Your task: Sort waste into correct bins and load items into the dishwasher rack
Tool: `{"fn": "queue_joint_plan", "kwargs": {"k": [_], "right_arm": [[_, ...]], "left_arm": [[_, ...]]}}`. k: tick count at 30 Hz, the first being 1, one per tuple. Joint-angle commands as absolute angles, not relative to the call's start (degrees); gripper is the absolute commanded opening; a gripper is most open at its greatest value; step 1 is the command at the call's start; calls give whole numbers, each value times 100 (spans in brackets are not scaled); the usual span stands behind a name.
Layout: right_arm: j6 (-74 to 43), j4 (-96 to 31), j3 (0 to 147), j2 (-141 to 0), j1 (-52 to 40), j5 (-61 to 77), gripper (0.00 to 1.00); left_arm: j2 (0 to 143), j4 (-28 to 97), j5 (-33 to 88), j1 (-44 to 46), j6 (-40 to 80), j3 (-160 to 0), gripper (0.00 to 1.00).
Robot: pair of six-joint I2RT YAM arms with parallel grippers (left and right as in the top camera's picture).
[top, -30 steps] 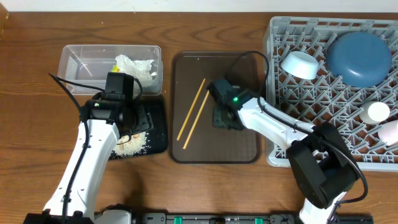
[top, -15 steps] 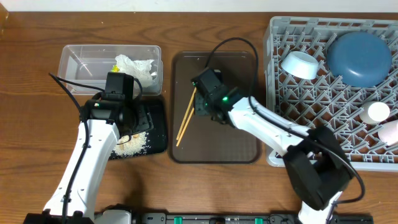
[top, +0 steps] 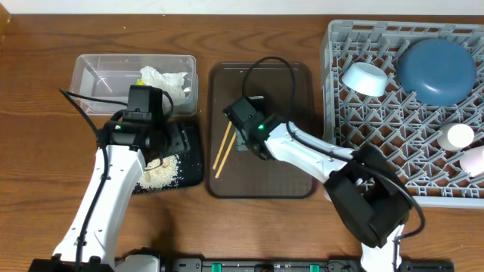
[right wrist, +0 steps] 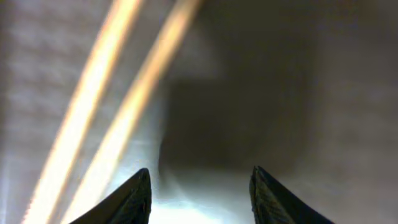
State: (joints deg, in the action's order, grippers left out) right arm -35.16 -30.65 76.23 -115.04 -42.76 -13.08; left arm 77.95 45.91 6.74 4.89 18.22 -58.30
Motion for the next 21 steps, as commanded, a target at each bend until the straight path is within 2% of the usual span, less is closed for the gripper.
{"fn": "queue_joint_plan", "kwargs": {"k": [1, 8, 17, 21], "right_arm": [[-3315, -3361, 7690, -10722, -3881, -2058, 50], [-2571, -3841, 7690, -9406, -3063, -1890, 50], [-2112, -4257, 7688, -8156, -2359, -1557, 49], [-2112, -4451, 7688, -8051, -2342, -1559, 50]], "left_arm": [[7813, 4324, 838, 637, 1892, -5872, 72], [8182, 3557, 838, 1267, 1885, -5872, 66], [9157, 2571, 836, 2069, 1826, -5872, 37], [9633, 2292, 832, 2246, 1824, -5872, 34]]}}
